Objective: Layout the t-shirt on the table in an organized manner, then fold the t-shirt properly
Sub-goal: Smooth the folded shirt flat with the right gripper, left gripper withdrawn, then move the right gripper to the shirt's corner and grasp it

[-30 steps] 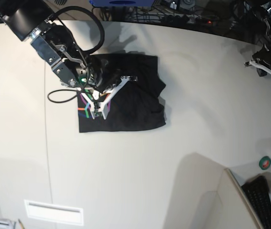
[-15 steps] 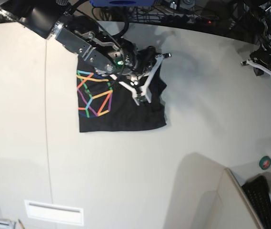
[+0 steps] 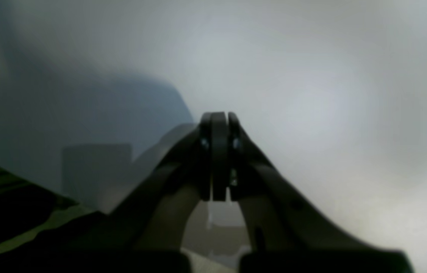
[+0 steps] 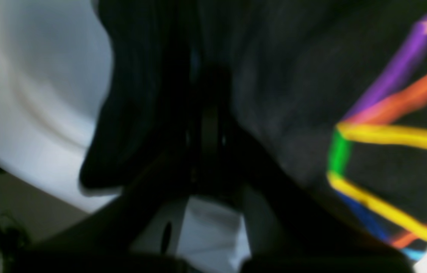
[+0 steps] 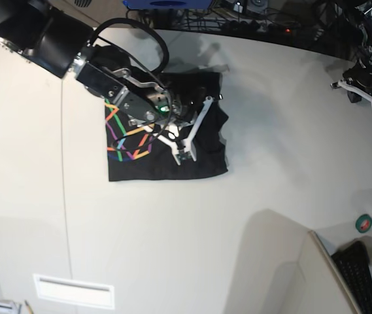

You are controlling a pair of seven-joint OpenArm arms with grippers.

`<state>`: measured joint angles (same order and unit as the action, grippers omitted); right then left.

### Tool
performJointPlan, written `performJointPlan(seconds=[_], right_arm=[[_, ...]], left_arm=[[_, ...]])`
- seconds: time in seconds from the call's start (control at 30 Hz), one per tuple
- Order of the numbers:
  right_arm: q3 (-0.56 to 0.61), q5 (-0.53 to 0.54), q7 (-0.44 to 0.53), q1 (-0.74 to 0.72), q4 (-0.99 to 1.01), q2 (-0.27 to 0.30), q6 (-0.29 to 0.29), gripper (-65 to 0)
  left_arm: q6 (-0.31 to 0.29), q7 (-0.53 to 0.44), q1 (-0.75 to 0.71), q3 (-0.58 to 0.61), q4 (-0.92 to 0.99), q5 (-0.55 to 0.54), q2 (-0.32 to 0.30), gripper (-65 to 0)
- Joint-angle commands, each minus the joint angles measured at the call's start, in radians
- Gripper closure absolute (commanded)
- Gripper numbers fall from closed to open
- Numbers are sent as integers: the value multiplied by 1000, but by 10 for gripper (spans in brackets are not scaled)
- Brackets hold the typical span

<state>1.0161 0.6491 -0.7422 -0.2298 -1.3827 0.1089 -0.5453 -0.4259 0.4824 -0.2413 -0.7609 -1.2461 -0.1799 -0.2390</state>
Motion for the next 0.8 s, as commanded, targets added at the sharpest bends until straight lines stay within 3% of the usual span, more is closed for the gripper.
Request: performJointPlan(seconds=[0.0,0.13,0.3,0.5,0.63,0.77], right_arm=[[14,5,8,-29,18,-30,3,0],[105,4,36,-69,139,-117,3,0],[200,4,102,-105,269,-177,3,0],[201,4,100,-112,250,-174,3,0],[220,4,100,-105,150,-165,24,0],[177,7,98,-107,-30,-77,35,0]], left_arm=[[-1,-23,1,-6,-19,-5,-20,0],[-1,-23,4,1,-21,-5,-18,0],[-1,-23,1,2,-21,-5,-16,0],[-1,-21,4,4,-21,-5,-9,0],[-1,97,43,4,-60,-7,22,0],[-1,194,69,4,-145,-7,50,0]])
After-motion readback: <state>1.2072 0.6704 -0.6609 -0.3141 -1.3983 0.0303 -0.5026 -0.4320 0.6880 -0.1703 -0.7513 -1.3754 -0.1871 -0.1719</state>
